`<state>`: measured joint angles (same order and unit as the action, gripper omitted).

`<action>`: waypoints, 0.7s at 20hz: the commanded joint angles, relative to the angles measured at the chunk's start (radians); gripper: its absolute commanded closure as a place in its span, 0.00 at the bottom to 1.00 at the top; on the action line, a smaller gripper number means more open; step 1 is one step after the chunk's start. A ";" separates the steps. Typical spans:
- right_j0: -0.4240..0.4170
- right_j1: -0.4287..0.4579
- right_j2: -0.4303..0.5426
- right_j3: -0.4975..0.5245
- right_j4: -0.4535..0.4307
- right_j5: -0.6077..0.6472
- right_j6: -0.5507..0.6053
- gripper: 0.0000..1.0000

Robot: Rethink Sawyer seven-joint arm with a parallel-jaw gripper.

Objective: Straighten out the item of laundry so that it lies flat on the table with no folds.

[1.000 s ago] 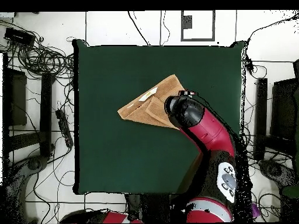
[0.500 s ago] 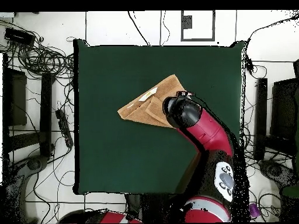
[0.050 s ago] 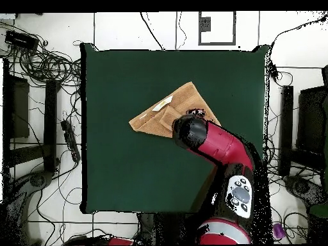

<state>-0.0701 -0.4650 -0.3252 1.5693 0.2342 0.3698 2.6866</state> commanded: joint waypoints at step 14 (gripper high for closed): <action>-0.255 -0.069 0.647 0.084 -0.634 0.040 -0.530 0.00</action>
<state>-0.2853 -0.5563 0.0097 1.5758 -0.2969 0.3534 2.5363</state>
